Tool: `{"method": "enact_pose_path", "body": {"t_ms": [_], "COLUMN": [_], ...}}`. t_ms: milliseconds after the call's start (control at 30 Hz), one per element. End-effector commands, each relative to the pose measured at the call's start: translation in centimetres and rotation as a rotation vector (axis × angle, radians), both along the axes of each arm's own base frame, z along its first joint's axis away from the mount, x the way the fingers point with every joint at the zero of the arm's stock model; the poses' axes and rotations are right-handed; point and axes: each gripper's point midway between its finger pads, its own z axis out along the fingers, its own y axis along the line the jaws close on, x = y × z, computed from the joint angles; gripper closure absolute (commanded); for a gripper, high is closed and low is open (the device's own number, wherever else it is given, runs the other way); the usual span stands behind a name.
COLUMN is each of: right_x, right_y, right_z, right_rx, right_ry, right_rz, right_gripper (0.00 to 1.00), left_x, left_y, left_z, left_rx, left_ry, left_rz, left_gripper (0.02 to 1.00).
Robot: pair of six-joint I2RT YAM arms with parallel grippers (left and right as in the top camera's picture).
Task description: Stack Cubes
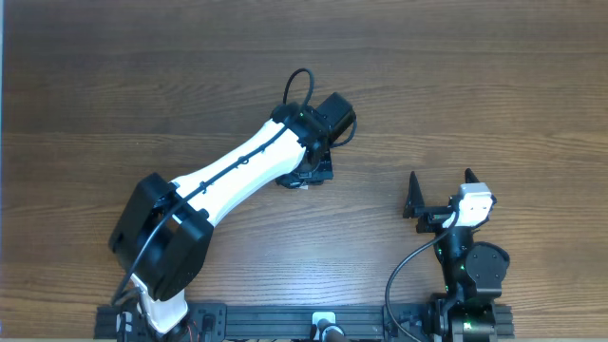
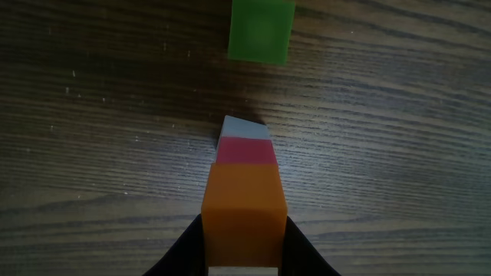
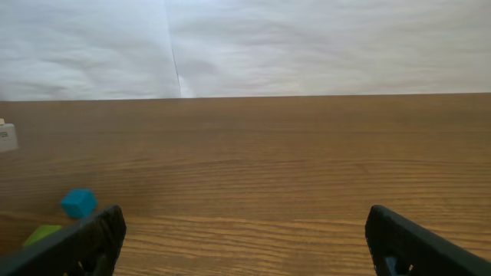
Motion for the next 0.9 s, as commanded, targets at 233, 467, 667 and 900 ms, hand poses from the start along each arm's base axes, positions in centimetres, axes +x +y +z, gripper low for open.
{"method": "enact_pose_path", "body": {"t_ms": [233, 467, 667, 900], "right_x": [-0.02, -0.02, -0.02, -0.02], "right_y": [0.23, 0.23, 0.23, 0.23], "right_z": [-0.20, -0.20, -0.20, -0.20], "right_rx": [0.002, 0.002, 0.002, 0.003], "right_ry": [0.002, 0.002, 0.002, 0.002], "right_rz": [0.011, 0.011, 0.011, 0.011], "right_gripper": [0.009, 0.007, 0.007, 0.007], "left_x": [0.53, 0.55, 0.55, 1.23], "left_y": [0.13, 0.06, 0.06, 0.25], "left_z": [-0.81, -0.84, -0.84, -0.30], "left_rx": [0.017, 0.014, 0.014, 0.000], "left_ry": [0.004, 0.004, 0.004, -0.019], "left_rz": [0.026, 0.026, 0.026, 0.052], "left_gripper": [0.956, 0.842, 0.123, 0.020]}}
